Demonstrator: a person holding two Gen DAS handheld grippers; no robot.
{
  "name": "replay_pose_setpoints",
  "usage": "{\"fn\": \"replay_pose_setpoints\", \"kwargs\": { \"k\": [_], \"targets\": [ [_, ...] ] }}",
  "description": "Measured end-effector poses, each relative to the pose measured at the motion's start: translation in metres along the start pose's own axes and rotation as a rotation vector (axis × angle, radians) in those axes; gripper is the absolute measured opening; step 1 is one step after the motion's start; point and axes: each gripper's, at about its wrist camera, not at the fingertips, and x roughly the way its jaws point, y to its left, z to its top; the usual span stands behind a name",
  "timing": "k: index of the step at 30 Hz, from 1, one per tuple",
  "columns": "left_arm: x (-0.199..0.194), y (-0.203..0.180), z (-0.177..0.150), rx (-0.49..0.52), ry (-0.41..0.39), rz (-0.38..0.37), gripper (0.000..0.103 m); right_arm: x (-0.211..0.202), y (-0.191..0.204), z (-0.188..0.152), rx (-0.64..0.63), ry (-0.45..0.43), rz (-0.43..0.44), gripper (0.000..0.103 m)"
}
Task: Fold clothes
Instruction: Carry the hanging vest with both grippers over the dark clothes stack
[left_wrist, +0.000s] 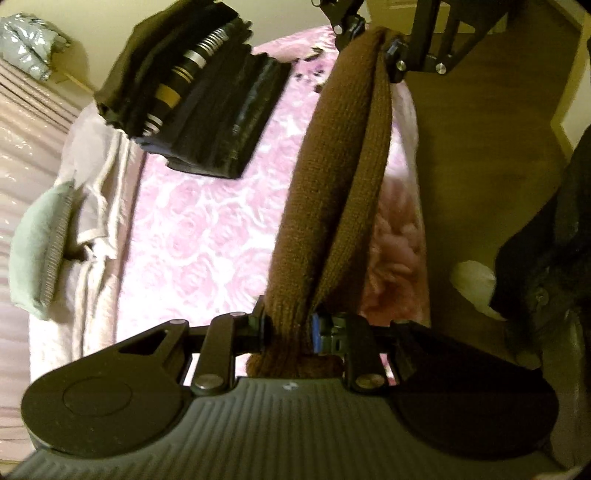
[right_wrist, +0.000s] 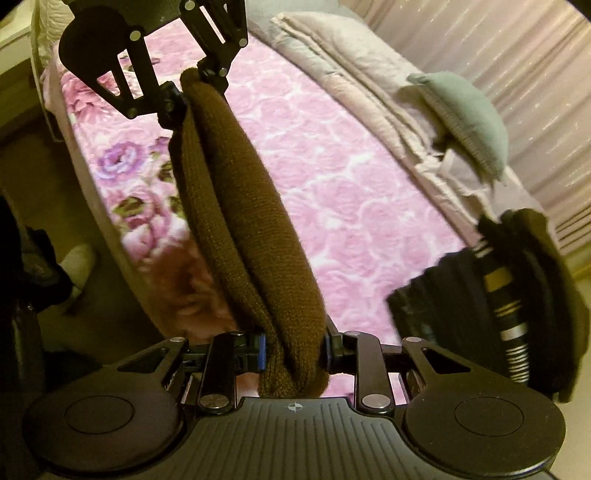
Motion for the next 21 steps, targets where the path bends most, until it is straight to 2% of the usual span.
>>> {"fn": "replay_pose_setpoints", "kwargs": {
  "k": [6, 10, 21],
  "targets": [
    [0.0, 0.028, 0.03, -0.009, -0.015, 0.051, 0.018, -0.01, -0.041, 0.002, 0.001, 0.012, -0.034, 0.026],
    [0.008, 0.043, 0.032, -0.003, -0.03, 0.053, 0.019, -0.009, -0.058, 0.007, 0.001, 0.035, -0.048, 0.026],
    [0.019, 0.072, 0.01, 0.064, -0.094, 0.028, 0.019, 0.007, -0.067, 0.041, 0.049, 0.104, -0.088, 0.026]
  ]
}}
